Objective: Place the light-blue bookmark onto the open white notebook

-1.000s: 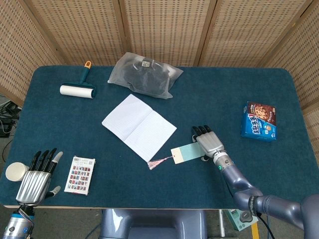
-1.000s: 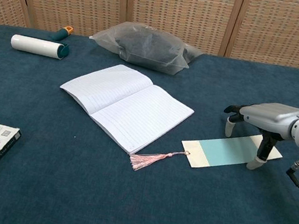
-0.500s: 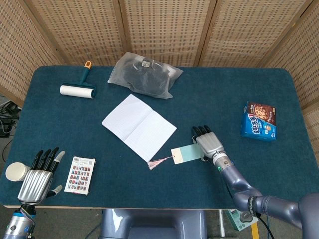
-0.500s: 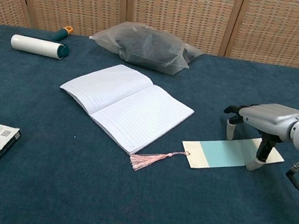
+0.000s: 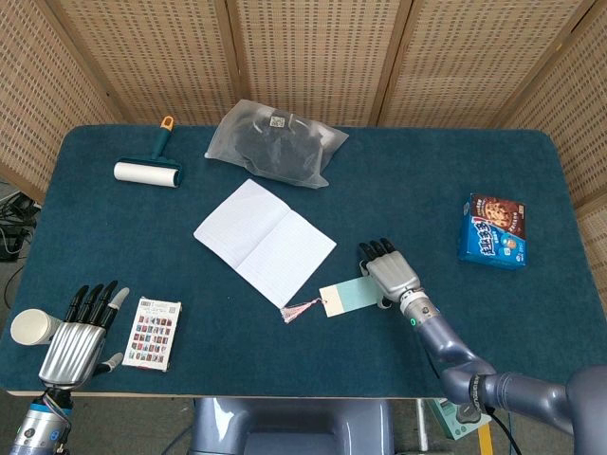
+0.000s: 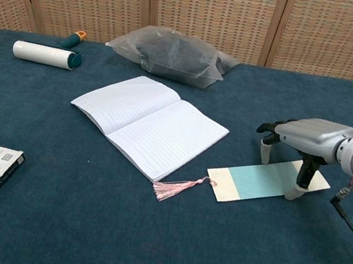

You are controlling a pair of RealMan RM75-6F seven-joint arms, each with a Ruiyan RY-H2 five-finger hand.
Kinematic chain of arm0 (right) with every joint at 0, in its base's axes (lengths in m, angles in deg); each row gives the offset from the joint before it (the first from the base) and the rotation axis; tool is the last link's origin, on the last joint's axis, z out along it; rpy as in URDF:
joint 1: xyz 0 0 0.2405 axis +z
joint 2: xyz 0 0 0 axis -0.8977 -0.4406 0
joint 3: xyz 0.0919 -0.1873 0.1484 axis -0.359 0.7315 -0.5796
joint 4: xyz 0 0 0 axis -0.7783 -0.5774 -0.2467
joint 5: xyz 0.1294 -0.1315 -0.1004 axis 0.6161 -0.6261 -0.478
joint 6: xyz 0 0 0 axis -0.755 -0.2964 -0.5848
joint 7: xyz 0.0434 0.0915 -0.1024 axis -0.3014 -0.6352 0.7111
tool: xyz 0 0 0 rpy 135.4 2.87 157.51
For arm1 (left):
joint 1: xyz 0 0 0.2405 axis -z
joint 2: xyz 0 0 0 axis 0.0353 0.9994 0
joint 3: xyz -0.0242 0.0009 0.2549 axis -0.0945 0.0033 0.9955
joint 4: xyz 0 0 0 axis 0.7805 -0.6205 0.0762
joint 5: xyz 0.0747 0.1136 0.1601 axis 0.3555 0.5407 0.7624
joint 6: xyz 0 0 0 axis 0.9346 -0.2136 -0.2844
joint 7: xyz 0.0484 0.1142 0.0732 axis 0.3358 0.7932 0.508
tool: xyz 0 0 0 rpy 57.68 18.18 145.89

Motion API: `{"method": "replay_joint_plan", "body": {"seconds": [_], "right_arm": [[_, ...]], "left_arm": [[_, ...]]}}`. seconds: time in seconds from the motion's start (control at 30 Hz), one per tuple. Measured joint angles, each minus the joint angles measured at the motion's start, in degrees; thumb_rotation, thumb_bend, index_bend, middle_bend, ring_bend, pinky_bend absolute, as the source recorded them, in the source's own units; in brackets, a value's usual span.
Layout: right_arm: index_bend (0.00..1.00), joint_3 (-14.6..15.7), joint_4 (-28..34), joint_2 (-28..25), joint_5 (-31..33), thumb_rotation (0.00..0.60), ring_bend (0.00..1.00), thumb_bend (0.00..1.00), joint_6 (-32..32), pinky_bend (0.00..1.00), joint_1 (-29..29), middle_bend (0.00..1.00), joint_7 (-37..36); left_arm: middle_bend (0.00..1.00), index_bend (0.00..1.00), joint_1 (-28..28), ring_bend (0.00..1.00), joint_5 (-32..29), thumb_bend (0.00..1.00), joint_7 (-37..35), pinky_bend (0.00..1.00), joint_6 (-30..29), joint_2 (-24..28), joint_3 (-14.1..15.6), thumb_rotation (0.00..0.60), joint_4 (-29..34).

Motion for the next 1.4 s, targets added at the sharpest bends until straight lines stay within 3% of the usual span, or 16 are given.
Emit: {"method": "replay_joint_plan", "body": {"seconds": [0.47,0.77,1.4], "right_arm": [[0.54,-1.75,1.99,-2.56,1.17,0.600,0.00,0.26,0.28,0.09,2.42,0.12,1.63],[0.54,-4.01,1.02,-2.02,2.70,0.600,0.00,0.26,3.86,0.09,7.43,0.11,2.31],[0.55,-6.94,-12.72,6.36,-1.24,0.600,0.00,0.26,11.40,0.09,17.04,0.11,-5.01]], "left_arm": [[0.00,0.00,0.16,0.00,-0.66,0.00,-1.19,0.00,0.47,0.30,0.09,0.600,0.00],[0.00,0.00,0.93,0.00,-1.55,0.00,-1.98,0.00,2.32,0.08,0.31,0.600,-0.52],[0.00,0.00,2.05,0.00,-4.70,0.00,-5.12,0.00,4.48,0.22,-0.45,0.600,-1.78]]}}
